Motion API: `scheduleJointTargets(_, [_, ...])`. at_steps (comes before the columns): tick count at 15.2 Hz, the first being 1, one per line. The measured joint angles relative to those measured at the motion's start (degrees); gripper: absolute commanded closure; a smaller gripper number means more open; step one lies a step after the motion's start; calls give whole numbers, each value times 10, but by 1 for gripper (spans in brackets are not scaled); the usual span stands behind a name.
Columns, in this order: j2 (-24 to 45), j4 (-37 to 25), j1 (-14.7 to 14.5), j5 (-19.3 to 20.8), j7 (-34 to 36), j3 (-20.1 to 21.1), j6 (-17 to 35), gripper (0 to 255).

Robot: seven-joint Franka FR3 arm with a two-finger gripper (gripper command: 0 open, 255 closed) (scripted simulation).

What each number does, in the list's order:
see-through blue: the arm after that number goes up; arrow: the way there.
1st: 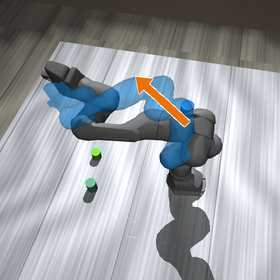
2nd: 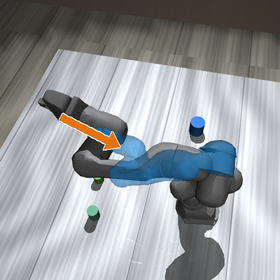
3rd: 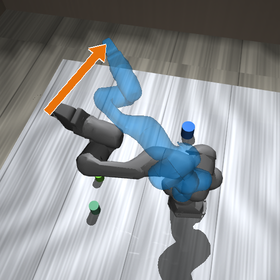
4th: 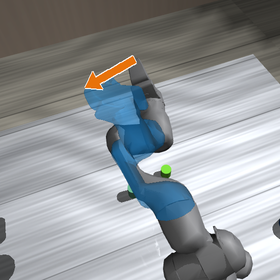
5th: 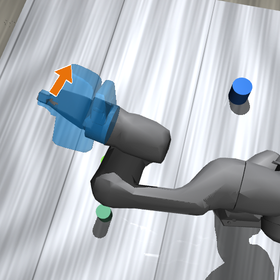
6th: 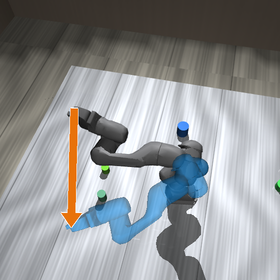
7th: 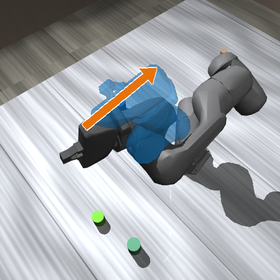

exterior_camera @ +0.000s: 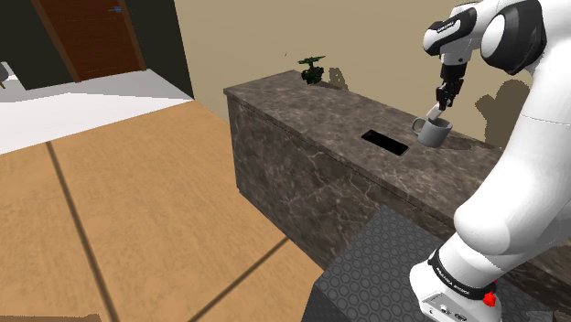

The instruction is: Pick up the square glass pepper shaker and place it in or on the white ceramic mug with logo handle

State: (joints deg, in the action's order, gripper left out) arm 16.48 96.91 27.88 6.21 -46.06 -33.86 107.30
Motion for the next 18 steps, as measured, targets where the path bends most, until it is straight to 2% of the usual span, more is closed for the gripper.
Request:
scheduleJointTargets(1, [0,0,0,0,0,0,0,255])
scheduleJointTargets(2, [0,0,0,0,0,0,0,0])
scheduleJointTargets(8, [0,0,0,0,0,0,0,0])
scheduleJointTargets(13, [-2,-61,-5,0,0,2,-64,0])
scheduleJointTargets(18, [-2,-69,-5,-1,-1,2,-72,0])
